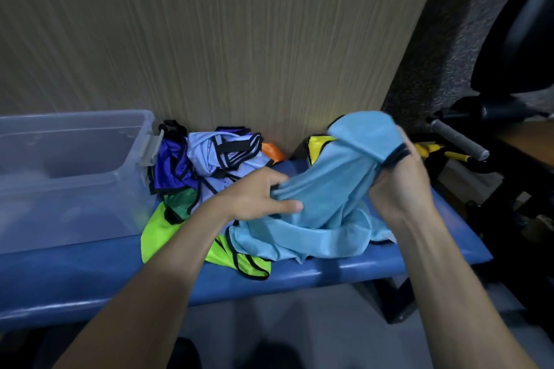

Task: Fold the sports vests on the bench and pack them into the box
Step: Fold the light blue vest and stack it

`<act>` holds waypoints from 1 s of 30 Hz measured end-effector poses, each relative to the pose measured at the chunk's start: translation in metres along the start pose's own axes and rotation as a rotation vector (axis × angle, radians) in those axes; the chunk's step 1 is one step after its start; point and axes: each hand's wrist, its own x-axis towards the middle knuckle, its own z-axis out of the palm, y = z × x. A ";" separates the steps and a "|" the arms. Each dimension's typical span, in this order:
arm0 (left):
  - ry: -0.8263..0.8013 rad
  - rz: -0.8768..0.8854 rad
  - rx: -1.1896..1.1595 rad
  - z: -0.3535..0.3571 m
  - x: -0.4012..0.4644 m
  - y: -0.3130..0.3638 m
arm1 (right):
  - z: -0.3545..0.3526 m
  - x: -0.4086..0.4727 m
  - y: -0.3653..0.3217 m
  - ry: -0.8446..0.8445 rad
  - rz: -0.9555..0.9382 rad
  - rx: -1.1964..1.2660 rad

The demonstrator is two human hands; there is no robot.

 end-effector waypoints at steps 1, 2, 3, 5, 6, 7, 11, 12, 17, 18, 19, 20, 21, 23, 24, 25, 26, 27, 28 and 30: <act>0.020 0.025 0.059 -0.001 0.001 -0.003 | -0.009 0.006 -0.006 0.021 -0.004 0.061; 0.049 0.046 0.116 -0.003 0.001 -0.008 | -0.020 0.013 -0.011 0.034 -0.011 0.123; 0.073 0.057 0.155 -0.006 0.000 -0.013 | -0.034 0.021 -0.015 0.045 -0.008 0.188; 0.104 0.040 0.119 -0.009 -0.002 -0.019 | -0.059 0.036 -0.018 0.106 0.041 0.236; 0.125 0.021 0.042 -0.010 -0.003 -0.020 | -0.069 0.040 -0.016 0.145 0.073 0.220; 0.160 0.007 -0.045 -0.012 -0.004 -0.018 | -0.086 0.047 -0.009 0.198 0.130 0.210; 0.388 0.026 -0.281 -0.022 -0.002 -0.005 | -0.133 0.055 0.030 0.547 0.395 -0.186; 0.442 0.021 -0.324 -0.023 0.000 -0.002 | -0.133 0.051 0.036 0.565 0.435 -0.390; 0.616 -0.073 -0.670 -0.031 0.010 0.027 | -0.023 -0.018 0.029 -0.128 0.006 -0.984; 0.600 -0.083 -0.735 -0.033 0.011 0.031 | 0.002 -0.037 0.029 -0.305 0.003 -0.985; 0.586 -0.078 -0.793 -0.034 0.012 0.035 | 0.020 -0.054 0.032 -0.404 -0.002 -1.027; 0.594 -0.061 -0.828 -0.035 0.013 0.037 | 0.028 -0.064 0.040 -0.459 -0.045 -1.093; 0.627 -0.041 -0.848 -0.034 0.014 0.038 | 0.030 -0.070 0.049 -0.481 -0.115 -1.204; 0.752 -0.023 -0.863 -0.036 0.015 0.037 | 0.018 -0.064 0.064 -0.450 -0.224 -1.411; 0.820 -0.027 -0.858 -0.040 0.015 0.037 | 0.007 -0.057 0.069 -0.421 -0.251 -1.441; 0.875 -0.039 -0.863 -0.044 0.014 0.035 | -0.004 -0.049 0.072 -0.382 -0.271 -1.454; 0.918 -0.055 -0.881 -0.049 0.014 0.031 | -0.011 -0.042 0.070 -0.324 -0.297 -1.438; 0.948 -0.074 -0.925 -0.053 0.014 0.025 | -0.016 -0.034 0.067 -0.252 -0.309 -1.387; 0.969 -0.097 -0.977 -0.056 0.013 0.021 | -0.021 -0.026 0.064 -0.171 -0.317 -1.310; 0.935 -0.099 -1.121 -0.060 0.015 0.011 | -0.025 -0.010 0.059 0.005 -0.296 -1.135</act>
